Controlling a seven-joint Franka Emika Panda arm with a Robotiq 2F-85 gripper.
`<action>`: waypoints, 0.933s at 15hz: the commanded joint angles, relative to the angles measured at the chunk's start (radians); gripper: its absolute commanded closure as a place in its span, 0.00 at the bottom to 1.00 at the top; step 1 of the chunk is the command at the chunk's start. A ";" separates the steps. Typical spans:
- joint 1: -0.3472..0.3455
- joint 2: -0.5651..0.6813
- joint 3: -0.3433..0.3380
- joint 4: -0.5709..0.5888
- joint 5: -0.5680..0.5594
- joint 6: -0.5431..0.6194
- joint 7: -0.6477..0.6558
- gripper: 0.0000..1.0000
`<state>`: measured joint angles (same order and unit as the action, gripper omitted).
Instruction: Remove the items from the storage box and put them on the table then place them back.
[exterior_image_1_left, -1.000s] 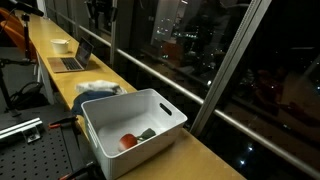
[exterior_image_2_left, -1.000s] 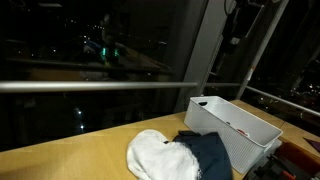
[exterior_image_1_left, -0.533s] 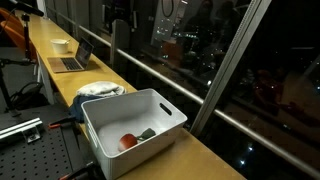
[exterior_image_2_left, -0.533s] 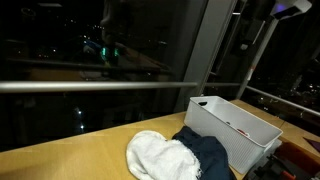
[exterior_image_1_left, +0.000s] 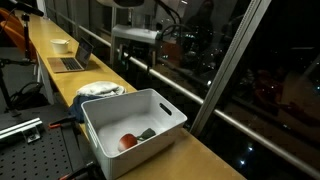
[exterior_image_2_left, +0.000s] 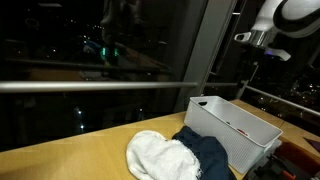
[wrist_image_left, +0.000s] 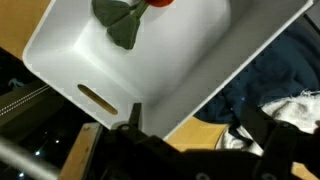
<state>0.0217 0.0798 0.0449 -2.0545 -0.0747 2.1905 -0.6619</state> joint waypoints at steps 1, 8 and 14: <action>-0.044 0.110 -0.027 -0.018 0.012 0.098 -0.058 0.00; -0.132 0.318 -0.027 0.055 0.012 0.137 -0.088 0.00; -0.171 0.424 -0.028 0.087 0.001 0.143 -0.091 0.00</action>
<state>-0.1238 0.4595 0.0116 -1.9949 -0.0743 2.3229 -0.7321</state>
